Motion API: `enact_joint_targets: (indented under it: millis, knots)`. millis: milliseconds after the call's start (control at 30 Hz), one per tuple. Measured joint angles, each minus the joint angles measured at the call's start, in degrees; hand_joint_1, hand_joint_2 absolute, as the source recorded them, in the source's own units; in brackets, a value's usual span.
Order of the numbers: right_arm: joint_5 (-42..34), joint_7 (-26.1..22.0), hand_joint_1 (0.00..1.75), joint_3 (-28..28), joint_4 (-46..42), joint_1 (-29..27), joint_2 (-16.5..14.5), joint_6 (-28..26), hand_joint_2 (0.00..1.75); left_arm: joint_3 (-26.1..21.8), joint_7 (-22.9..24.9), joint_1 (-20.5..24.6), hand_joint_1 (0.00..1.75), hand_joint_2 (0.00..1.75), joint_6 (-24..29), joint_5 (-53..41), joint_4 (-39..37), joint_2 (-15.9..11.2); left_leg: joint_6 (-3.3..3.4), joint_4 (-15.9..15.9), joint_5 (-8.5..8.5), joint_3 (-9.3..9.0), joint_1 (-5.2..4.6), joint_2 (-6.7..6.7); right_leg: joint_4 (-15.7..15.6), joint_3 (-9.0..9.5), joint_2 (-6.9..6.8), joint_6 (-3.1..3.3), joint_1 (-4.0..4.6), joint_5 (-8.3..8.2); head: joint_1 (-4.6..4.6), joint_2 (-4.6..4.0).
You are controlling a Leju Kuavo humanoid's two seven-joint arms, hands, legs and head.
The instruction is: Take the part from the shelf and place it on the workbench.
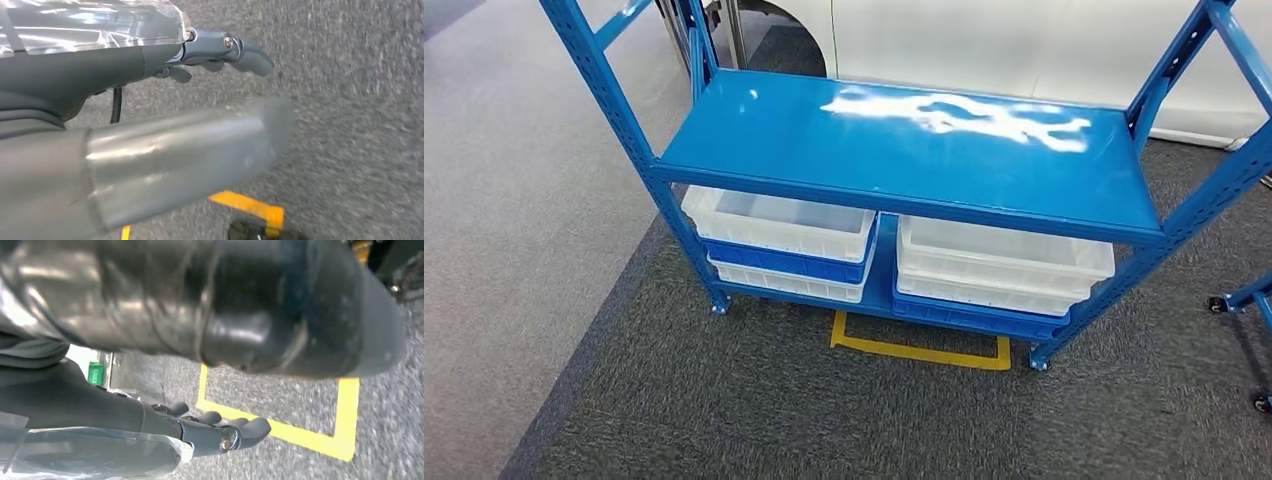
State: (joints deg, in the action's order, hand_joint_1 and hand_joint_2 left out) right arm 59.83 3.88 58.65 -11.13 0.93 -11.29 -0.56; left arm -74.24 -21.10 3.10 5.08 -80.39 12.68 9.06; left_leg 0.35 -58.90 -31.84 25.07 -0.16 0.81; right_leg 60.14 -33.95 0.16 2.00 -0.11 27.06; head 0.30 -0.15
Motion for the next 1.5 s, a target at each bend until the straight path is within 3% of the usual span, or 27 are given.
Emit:
enact_joint_targets:
  millis: [33, 100, 167, 200, 233, 267, 300, 367, 433, 533, 600, 667, 700, 733, 800, 867, 933, 1000, 1033, 1100, 1167, 1200, 1233, 1267, 1333, 1400, 1500]
  knots:
    - [0.00, -0.01, 0.00, 0.01, 0.00, 0.02, 0.00, 0.00, 0.00, 0.01, 0.01, 0.07, 0.00, 0.00, 0.02, 0.00, 0.00, 0.03, -0.26, -2.01, -0.27, 0.99, 0.08, -0.08, -0.32, 0.68, -0.05, 0.35, -0.13, 0.21, -0.03, 0.00]
    - [0.01, -0.02, 0.00, 0.02, 0.00, 0.08, 0.03, 0.02, 0.00, 0.02, 0.02, 0.12, 0.00, 0.00, 0.07, -0.01, 0.00, 0.09, -0.89, -8.38, -2.34, 4.84, 0.42, -0.28, -0.74, 1.78, -0.14, 0.82, -0.26, 0.76, -0.08, 0.00]
    - [0.01, -0.03, 0.00, 0.02, 0.00, 0.10, 0.03, 0.10, 0.00, 0.02, 0.08, 0.10, 0.00, 0.00, 0.16, -0.03, 0.00, 0.05, -1.59, -13.70, -5.07, 9.20, 0.81, -0.37, -0.78, 2.56, -0.11, 0.89, -0.27, 1.54, -0.08, 0.00]
    - [0.01, -0.03, 0.00, 0.02, 0.00, 0.09, 0.03, 0.16, 0.00, 0.02, 0.13, 0.05, 0.00, 0.00, 0.21, -0.07, 0.00, 0.03, -1.81, -14.26, -5.17, 10.51, 0.94, -0.40, -0.78, 3.11, -0.08, 0.79, -0.31, 2.01, -0.09, 0.00]
    - [0.02, -0.02, 0.00, 0.02, 0.00, 0.07, 0.02, 0.21, 0.00, 0.02, 0.17, -0.01, 0.00, 0.00, 0.25, -0.10, 0.00, 0.03, -1.94, -12.96, -3.83, 10.95, 1.03, -0.43, -0.77, 3.78, -0.05, 0.65, -0.36, 2.53, -0.09, 0.00]
    - [0.04, -0.02, 0.00, 0.03, 0.00, 0.04, 0.02, 0.26, 0.00, 0.02, 0.22, -0.07, 0.00, 0.00, 0.27, -0.14, 0.00, 0.03, -1.95, -9.97, -1.12, 10.61, 1.09, -0.48, -0.77, 4.56, -0.04, 0.48, -0.42, 3.10, -0.10, 0.00]
    - [0.08, -0.01, 0.00, 0.04, 0.01, -0.04, 0.01, 0.29, 0.00, 0.02, 0.26, -0.20, 0.00, 0.00, 0.31, -0.17, 0.00, 0.03, -1.86, -6.39, 2.02, 9.89, 1.11, -0.55, -0.80, 5.24, -0.05, 0.27, -0.48, 3.67, -0.09, 0.00]
    - [0.15, -0.03, 0.00, 0.08, 0.02, 0.03, 0.01, 0.32, 0.00, 0.02, 0.33, -0.35, 0.00, 0.00, 0.39, -0.19, 0.00, 0.03, -1.36, -1.61, 5.52, 9.28, 0.78, -0.69, -0.77, 5.90, -0.02, -0.26, -0.51, 4.45, -0.11, 0.00]
    - [0.18, -0.04, 0.00, 0.10, 0.02, 0.26, 0.01, 0.31, 0.00, 0.02, 0.39, -0.44, 0.00, 0.00, 0.44, -0.19, 0.00, 0.02, -0.56, -0.83, 5.75, 9.57, 0.36, -0.70, -0.98, 5.95, 0.04, -0.97, -0.51, 4.85, -0.15, 0.00]
    - [0.27, -0.03, 0.00, 0.12, 0.01, 0.38, 0.01, 0.30, 0.00, -0.01, 0.42, -0.51, 0.00, 0.00, 0.47, -0.16, 0.00, 0.02, 0.55, 0.49, 6.20, 8.63, 0.68, -0.59, -0.42, 6.21, -0.06, -2.02, -0.45, 6.08, -0.16, 0.00]
    - [0.48, -0.02, 0.00, 0.15, 0.00, 0.38, 0.01, 0.34, 0.00, 0.01, 0.40, -0.44, 0.00, 0.00, 0.52, -0.16, 0.00, 0.03, 1.12, 1.21, 6.09, 7.80, 0.86, -0.65, 4.92, 3.51, -0.09, -2.35, -0.57, 8.73, -0.13, 0.00]
    - [0.62, -0.01, 0.00, 0.18, 0.00, 0.37, 0.01, 0.40, 0.00, 0.02, 0.41, -0.31, 0.00, 0.00, 0.66, -0.17, 0.00, 0.03, 1.50, 1.27, 5.62, 7.29, 0.77, -0.77, 12.34, -1.18, -0.11, -2.58, -0.64, 11.08, -0.13, 0.00]
    - [0.47, 0.05, 0.00, 0.25, 0.00, 0.33, 0.01, 0.42, 0.00, 0.01, 0.42, -0.24, 0.00, 0.00, 0.74, -0.20, 0.00, 0.03, 1.59, 1.24, 5.32, 6.97, 0.72, -0.87, 14.29, -2.83, -0.12, -2.64, -0.66, 10.85, -0.13, 0.00]
    - [0.12, 0.17, 0.00, 0.47, 0.00, 0.30, 0.01, 0.40, 0.00, 0.01, 0.42, -0.22, 0.00, 0.00, 0.80, -0.23, 0.00, 0.03, 1.60, 1.21, 4.98, 6.54, 0.69, -1.01, 14.09, -3.46, -0.16, -2.64, -0.66, 9.34, -0.13, 0.00]
    - [-0.71, 0.48, 0.00, 1.14, 0.00, 0.28, 0.01, 0.37, 0.00, -0.01, 0.42, -0.31, 0.00, 0.00, 0.84, -0.33, 0.00, 0.03, 1.39, 1.09, 4.13, 5.51, 0.65, -1.41, 7.87, -1.78, -0.99, -2.29, -0.55, 4.02, -0.13, 0.00]
    - [-1.08, 0.65, 0.00, 1.68, 0.00, 0.46, 0.01, 0.33, 0.00, 0.01, 0.43, -0.42, 0.00, 0.00, 0.87, -0.40, 0.00, 0.04, 0.79, 0.82, 3.27, 4.73, 0.37, -1.99, 1.71, 0.39, -2.76, -1.70, -0.06, 0.89, -0.14, 0.00]
    - [-1.13, 0.67, 0.00, 1.98, 0.00, 0.75, 0.01, 0.32, 0.00, 0.02, 0.44, -0.39, 0.00, 0.00, 0.91, -0.44, 0.00, 0.04, 0.19, 0.79, 2.79, 4.42, 0.12, -2.94, 0.26, 0.75, -3.06, -1.19, 0.34, 0.81, -0.16, 0.00]
    - [-1.15, 0.67, 0.00, 2.29, 0.00, 0.83, -0.03, 0.32, 0.00, 0.02, 0.44, -0.22, 0.00, 0.00, 0.92, -0.46, 0.00, 0.04, -0.34, 0.73, 2.30, 4.13, 0.17, -3.68, -0.15, 0.77, -1.88, -0.66, 0.13, 0.65, -0.15, 0.00]
    - [-1.15, 0.68, 0.00, 2.43, 0.00, 0.80, -0.07, 0.32, 0.00, 0.02, 0.44, -0.14, 0.00, 0.00, 0.92, -0.46, 0.00, 0.07, -0.65, -0.05, 1.53, 4.27, 0.23, -3.42, -0.40, 0.89, -1.43, -0.36, -0.03, 0.55, -0.16, 0.00]
    - [-1.15, 0.71, 0.00, 2.60, 0.00, 0.77, -0.13, 0.33, 0.00, 0.02, 0.45, -0.10, 0.00, 0.00, 0.93, -0.49, 0.00, 0.07, -1.25, -4.85, -1.56, 6.30, 0.49, -2.14, -0.71, 1.03, -0.65, 0.13, -0.30, 0.38, -0.19, 0.00]
    - [-0.96, 0.72, 0.00, 2.70, 0.00, 0.75, -0.15, 0.25, 0.00, 0.02, 0.46, -0.14, 0.00, 0.00, 0.93, -0.52, 0.00, -0.03, -1.62, -12.37, -4.85, 10.06, 0.65, -1.42, -0.69, 0.94, 0.18, 0.31, -0.31, 0.36, -0.21, 0.00]
    - [-0.77, 0.73, 0.00, 2.72, 0.00, 0.73, -0.16, 0.09, 0.00, 0.02, 0.47, -0.18, 0.00, 0.00, 0.93, -0.53, 0.00, -0.08, -1.69, -14.78, -5.23, 11.42, 0.69, -1.33, -0.67, 0.96, 0.56, 0.33, -0.30, 0.38, -0.22, 0.00]
    - [-0.51, 0.72, 0.00, 2.73, 0.00, 0.71, -0.17, -0.17, 0.00, 0.02, 0.48, -0.19, 0.00, 0.00, 0.93, -0.53, 0.00, -0.09, -1.67, -15.11, -4.40, 11.88, 0.71, -1.32, -0.64, 1.05, 0.86, 0.34, -0.30, 0.43, -0.22, 0.00]
    - [-0.28, 0.72, 0.00, 2.73, 0.00, 0.69, -0.20, -0.47, 0.00, 0.02, 0.49, -0.19, 0.00, 0.00, 0.93, -0.53, 0.00, -0.10, -1.57, -13.02, -2.44, 11.20, 0.72, -1.30, -0.63, 1.22, 1.12, 0.32, -0.31, 0.50, -0.23, 0.00]
    - [-0.04, 0.72, 0.00, 2.73, 0.00, 0.67, -0.25, -0.86, 0.00, 0.02, 0.49, -0.15, 0.00, 0.00, 0.93, -0.55, 0.00, -0.11, -1.16, -5.07, 1.99, 7.91, 0.64, -1.06, -0.60, 1.61, 1.48, 0.10, -0.22, 0.72, -0.22, 0.00]
    - [0.01, 0.71, 0.00, 2.72, 0.00, 0.70, -0.27, -0.90, 0.00, 0.02, 0.50, -0.07, 0.00, 0.00, 0.93, -0.60, 0.00, -0.13, -0.65, 0.12, 3.75, 5.79, 0.40, -0.70, -0.56, 1.72, 1.65, -0.42, -0.09, 0.86, -0.20, 0.00]
    - [0.12, 0.72, 0.00, 2.71, 0.00, 0.71, -0.32, -0.98, 1.31, 0.01, 0.57, -0.10, 0.00, 0.00, 0.93, -0.62, 0.00, -0.13, 0.20, 1.19, 3.99, 5.51, 0.35, -0.64, -0.70, 1.76, 1.67, -1.42, -0.17, 0.82, -0.20, 0.00]
